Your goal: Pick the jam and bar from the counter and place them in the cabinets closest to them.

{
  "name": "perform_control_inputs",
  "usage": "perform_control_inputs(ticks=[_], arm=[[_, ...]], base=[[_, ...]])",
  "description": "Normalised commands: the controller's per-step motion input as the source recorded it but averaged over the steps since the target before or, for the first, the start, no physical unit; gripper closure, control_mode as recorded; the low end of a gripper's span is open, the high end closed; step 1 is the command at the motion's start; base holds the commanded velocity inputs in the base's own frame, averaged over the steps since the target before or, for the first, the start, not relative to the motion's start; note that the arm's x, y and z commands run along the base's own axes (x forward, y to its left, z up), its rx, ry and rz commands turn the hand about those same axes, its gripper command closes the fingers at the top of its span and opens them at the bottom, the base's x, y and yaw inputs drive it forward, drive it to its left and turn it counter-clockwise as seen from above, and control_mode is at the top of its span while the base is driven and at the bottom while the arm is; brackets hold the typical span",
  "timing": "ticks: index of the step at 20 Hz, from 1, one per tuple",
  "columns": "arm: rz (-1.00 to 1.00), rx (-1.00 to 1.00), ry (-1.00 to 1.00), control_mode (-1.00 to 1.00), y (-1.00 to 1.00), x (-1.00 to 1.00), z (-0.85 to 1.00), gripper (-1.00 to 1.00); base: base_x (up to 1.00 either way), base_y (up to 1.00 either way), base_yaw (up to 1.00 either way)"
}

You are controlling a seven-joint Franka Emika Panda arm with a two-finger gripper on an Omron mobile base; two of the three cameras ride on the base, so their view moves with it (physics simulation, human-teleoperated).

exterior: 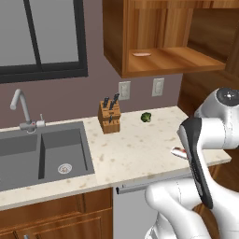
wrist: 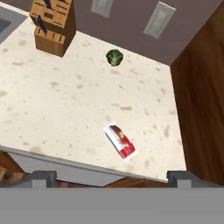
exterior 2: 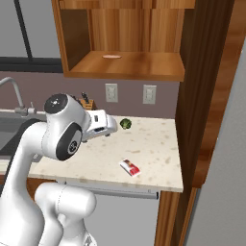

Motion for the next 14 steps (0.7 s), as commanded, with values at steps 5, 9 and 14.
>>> perform_control_inputs(ticks=[5, 9, 14], arm=[[0.00, -0.04, 0.14, -1.00, -0.22, 0.00, -0.45, -1.00], [0.00, -0.03, 0.13, -1.00, -0.21, 0.00, -0.43, -1.00], [0.00, -0.03, 0.11, -1.00, -0.10, 0.08, -0.39, -1.00]], base=[[0.00, 0.00, 0.00], [0.00, 0.00, 0.00], [0.00, 0.00, 0.00]])
